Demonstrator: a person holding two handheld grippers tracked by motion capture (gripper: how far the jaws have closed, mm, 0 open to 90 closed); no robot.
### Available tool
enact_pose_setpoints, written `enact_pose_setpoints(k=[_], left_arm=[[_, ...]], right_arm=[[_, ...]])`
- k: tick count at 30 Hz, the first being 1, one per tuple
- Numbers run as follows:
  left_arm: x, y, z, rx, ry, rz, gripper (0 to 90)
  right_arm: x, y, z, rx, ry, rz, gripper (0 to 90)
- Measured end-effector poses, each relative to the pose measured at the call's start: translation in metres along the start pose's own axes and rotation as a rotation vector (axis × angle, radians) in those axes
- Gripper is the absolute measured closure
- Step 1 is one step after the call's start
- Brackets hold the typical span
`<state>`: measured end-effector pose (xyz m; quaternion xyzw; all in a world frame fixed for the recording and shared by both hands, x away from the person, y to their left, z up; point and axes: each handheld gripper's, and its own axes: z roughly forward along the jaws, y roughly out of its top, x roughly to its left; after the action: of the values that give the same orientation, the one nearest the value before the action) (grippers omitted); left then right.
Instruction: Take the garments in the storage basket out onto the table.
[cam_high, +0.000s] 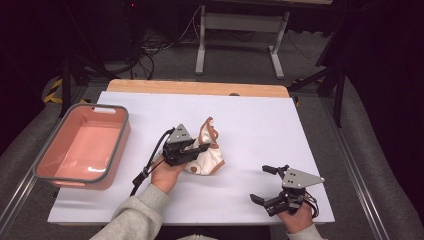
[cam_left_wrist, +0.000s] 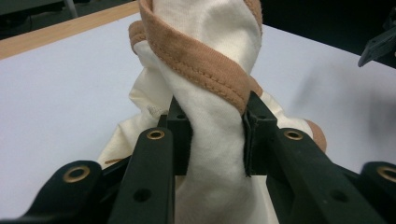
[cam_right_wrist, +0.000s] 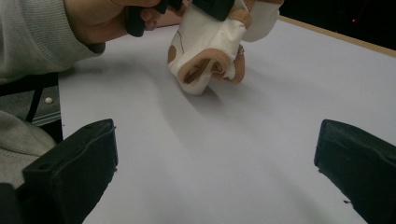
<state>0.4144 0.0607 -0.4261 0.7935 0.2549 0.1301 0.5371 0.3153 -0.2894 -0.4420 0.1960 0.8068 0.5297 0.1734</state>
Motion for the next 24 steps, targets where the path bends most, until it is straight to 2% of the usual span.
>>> enact_pose_setpoints(k=[4, 8, 12, 17, 21, 24], left_arm=[[0.0001, -0.0011, 0.0025, 0.01, -0.009, -0.007, 68.8], [-0.0007, -0.0015, 0.0042, 0.021, -0.002, 0.007, 65.1], [-0.0004, -0.0016, 0.005, 0.017, -0.005, 0.0, 59.5], [0.0006, -0.002, 0.0055, 0.011, -0.006, -0.013, 44.2], [0.0033, -0.0018, 0.0046, -0.002, -0.03, -0.026, 34.3], [0.0044, -0.0016, 0.0042, -0.009, -0.027, -0.017, 26.8]], right_arm=[[0.0003, 0.0001, 0.0005, 0.0, 0.001, -0.001, 0.4], [0.0001, 0.0, 0.0005, 0.0, 0.002, 0.001, 0.3], [0.0, -0.0001, 0.0006, -0.001, 0.005, 0.003, 0.4], [-0.0002, -0.0003, 0.0007, -0.001, 0.006, 0.004, 0.3], [-0.0002, -0.0003, 0.0009, 0.001, 0.007, 0.006, 0.4], [-0.0002, -0.0003, 0.001, 0.0, 0.007, 0.005, 0.3]])
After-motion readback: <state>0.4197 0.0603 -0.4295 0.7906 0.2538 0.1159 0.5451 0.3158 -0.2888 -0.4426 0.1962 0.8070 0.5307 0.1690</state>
